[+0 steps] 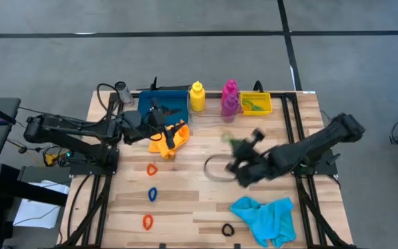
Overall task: Pick & Place Sports Items
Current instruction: Put the green spring keychain into the yellow bin
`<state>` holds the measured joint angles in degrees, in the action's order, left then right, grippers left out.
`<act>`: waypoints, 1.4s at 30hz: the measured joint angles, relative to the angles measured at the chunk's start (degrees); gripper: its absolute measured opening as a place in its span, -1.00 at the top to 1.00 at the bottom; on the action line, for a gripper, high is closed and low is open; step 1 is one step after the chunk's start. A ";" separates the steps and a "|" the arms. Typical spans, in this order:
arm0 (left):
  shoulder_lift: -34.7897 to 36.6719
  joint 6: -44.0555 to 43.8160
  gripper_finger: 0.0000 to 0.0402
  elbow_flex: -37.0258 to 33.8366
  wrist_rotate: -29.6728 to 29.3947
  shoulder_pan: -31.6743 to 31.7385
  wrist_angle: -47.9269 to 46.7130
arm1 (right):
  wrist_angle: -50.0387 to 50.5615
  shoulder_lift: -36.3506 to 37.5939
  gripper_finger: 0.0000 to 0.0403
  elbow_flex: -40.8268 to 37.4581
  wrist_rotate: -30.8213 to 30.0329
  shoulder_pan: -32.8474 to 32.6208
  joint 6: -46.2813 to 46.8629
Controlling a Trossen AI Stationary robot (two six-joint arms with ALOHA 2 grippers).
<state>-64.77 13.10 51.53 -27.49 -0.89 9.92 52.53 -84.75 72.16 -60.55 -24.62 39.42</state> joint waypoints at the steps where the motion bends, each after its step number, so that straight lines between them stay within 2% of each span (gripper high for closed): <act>1: -0.61 0.39 -0.04 0.00 1.15 0.78 1.87 | 3.67 1.85 0.89 0.00 -1.39 0.48 3.04; 5: -3.34 1.30 -0.04 0.07 4.23 3.68 7.11 | 18.52 8.36 0.89 0.00 -3.77 3.08 14.60; 8: -5.14 1.32 -0.04 0.04 4.90 5.29 10.90 | 25.17 12.41 0.86 -0.68 -5.04 6.47 20.46; 14: -6.84 0.68 -0.04 0.04 4.92 6.25 12.15 | 26.32 17.16 0.84 -5.29 -5.30 16.96 19.10; 18: -7.31 -4.74 -0.04 0.02 4.99 5.71 9.18 | 25.72 17.60 0.84 -9.77 -5.68 25.26 18.89; 22: -7.19 -10.21 -0.04 0.05 7.52 4.82 4.28 | 18.84 17.60 0.84 -15.40 -4.64 32.01 14.30; 25: -7.21 -12.30 -0.04 0.04 9.07 3.62 2.64 | 8.42 17.60 0.84 -19.44 -2.02 36.00 5.26; 30: -7.20 -14.29 -0.04 0.04 9.89 1.51 1.29 | -14.62 17.57 0.84 -25.01 12.19 41.88 -15.07; 33: -7.20 -15.27 -0.04 0.04 9.89 0.28 0.63 | -23.63 17.57 0.84 -27.12 18.87 46.44 -21.98; 42: -7.20 -15.59 -0.04 0.04 9.86 -3.24 -2.18 | -25.15 17.57 0.84 -27.61 23.72 57.75 -22.72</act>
<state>-71.96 -2.49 51.57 -17.63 -4.13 7.74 27.38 -67.18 44.56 -36.83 33.12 16.70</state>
